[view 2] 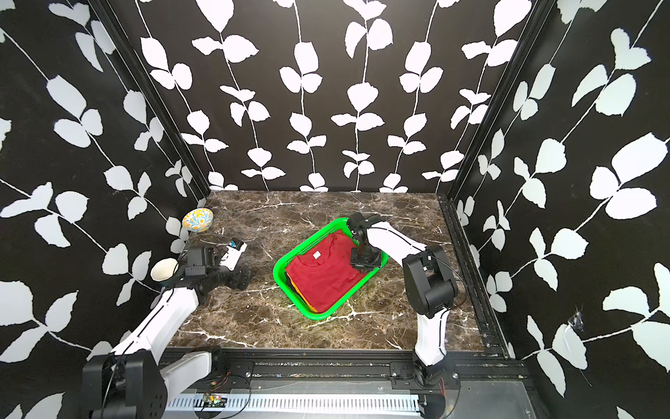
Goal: Put the folded t-shirts into the basket
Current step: Place the T-shirt in the bin, then reset both arms
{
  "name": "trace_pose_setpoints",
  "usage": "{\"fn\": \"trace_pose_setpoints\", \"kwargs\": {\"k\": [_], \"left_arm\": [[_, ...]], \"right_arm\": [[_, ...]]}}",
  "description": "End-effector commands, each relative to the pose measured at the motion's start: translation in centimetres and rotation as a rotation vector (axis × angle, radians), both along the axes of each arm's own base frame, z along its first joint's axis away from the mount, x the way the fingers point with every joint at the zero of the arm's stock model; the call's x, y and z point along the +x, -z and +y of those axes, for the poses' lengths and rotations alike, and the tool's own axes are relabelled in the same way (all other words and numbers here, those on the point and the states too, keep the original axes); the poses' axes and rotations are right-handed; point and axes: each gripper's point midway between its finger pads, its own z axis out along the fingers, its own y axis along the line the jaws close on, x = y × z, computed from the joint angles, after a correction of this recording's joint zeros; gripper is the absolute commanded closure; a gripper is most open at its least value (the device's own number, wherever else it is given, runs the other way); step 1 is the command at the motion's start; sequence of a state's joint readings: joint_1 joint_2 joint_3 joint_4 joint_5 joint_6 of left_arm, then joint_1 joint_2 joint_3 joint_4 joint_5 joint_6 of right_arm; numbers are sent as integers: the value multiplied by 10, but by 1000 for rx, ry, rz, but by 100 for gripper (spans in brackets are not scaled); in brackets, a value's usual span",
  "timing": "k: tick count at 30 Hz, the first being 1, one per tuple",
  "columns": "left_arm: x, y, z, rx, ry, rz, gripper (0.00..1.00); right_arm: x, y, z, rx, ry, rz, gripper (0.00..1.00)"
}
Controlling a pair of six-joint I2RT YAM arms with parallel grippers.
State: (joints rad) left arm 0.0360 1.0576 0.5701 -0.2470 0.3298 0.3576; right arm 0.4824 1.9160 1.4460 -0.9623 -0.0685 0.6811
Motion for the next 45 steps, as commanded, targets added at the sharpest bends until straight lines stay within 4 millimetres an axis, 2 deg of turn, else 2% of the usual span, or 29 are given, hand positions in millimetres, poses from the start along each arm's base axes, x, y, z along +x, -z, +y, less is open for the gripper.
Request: {"fn": "trace_pose_setpoints", "kwargs": {"k": [1,2,4,6,10,11,13,14,15,17,21,24,25,27,28,31,35,39,43,45], "left_arm": [[15,-20,6,-9,-52,-126,9],[16,-21,8,-3,-61,-127,9],[17,-21,10,3,-69,-126,9],[17,-19,9,-1,-65,-121,8],[18,-14,12,7,-83,-113,7],[18,-14,13,7,-88,-116,7],[20,-15,14,0,-99,-125,5],[21,-16,15,-4,-113,-133,3],[23,-16,15,-16,-125,-142,2],[24,-17,13,-45,-135,-158,2],[29,-21,8,-95,-140,-229,2],[33,-17,4,-96,-147,-256,1],[35,-16,3,-90,-156,-267,2],[36,-10,0,-75,-167,-293,2],[36,-8,-3,-71,-167,-313,1],[43,-10,-9,-51,-179,-380,2],[57,-13,7,8,-286,-426,2],[68,-23,22,47,-355,-560,2],[88,0,31,87,-413,-545,2],[93,5,29,88,-406,-543,2]], "right_arm": [[-24,19,0,48,171,64,84],[-35,25,9,110,218,82,84],[-43,23,27,214,293,49,84],[-49,12,45,264,314,-4,83],[-59,-22,81,339,248,-60,80],[-61,-29,88,359,233,-67,78],[-60,-39,86,356,224,-91,76],[-57,-39,79,315,222,-116,74],[-50,-58,69,301,219,-184,72],[-40,-79,51,245,175,-289,67],[-19,-127,31,180,-68,-559,59],[-14,-147,15,91,-251,-735,57],[-14,-153,5,41,-282,-793,52],[-10,-161,-21,-100,-309,-892,5],[-8,-164,-32,-165,-325,-937,2],[0,-172,-67,-308,-328,-1069,1],[11,-164,-107,-369,-248,-1178,1],[18,-141,-138,-432,-212,-1198,1],[28,-113,-155,-341,-129,-1225,2],[36,-97,-163,-352,-106,-1222,1]]}}
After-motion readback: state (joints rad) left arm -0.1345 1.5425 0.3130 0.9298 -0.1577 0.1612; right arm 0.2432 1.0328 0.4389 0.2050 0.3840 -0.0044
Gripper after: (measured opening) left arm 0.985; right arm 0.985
